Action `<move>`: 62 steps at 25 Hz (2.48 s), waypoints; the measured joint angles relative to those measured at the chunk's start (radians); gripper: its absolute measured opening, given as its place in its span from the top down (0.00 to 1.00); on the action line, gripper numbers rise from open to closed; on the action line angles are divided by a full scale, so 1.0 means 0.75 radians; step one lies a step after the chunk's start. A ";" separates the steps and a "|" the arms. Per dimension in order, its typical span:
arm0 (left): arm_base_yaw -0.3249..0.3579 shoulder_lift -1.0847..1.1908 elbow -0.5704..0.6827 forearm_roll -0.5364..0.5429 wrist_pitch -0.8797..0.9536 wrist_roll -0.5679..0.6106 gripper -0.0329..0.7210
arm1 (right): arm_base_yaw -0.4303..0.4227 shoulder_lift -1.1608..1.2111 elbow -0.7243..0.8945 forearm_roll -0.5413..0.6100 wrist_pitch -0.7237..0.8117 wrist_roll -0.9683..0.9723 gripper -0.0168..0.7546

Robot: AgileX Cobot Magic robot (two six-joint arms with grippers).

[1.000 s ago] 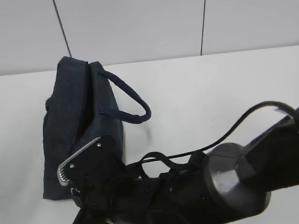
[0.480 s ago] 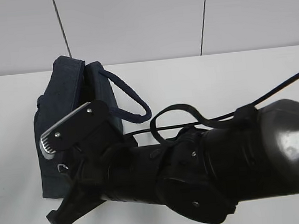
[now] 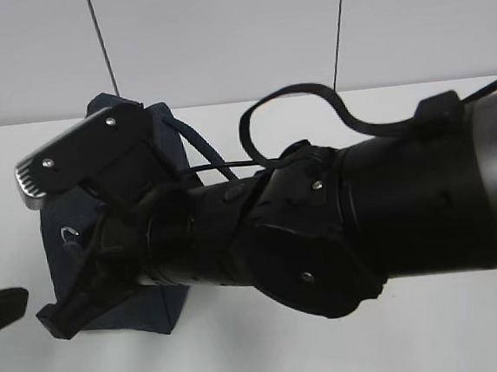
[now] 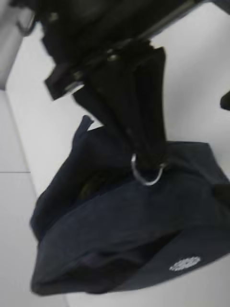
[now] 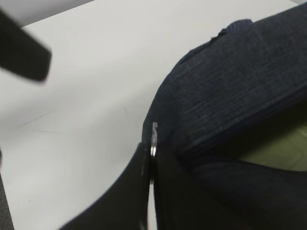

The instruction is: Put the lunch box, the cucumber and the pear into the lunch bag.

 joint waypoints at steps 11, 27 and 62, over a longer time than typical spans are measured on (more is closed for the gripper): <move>0.000 0.246 0.000 0.061 -0.026 0.130 0.60 | 0.000 -0.002 -0.123 -0.001 0.157 -0.005 0.98; 0.000 0.641 -0.138 -0.070 -0.175 0.414 0.60 | 0.000 -0.003 -0.123 -0.003 0.165 -0.008 0.98; 0.000 0.845 -0.221 -0.189 -0.107 0.424 0.95 | -0.287 0.075 -0.472 0.077 0.341 -0.008 0.98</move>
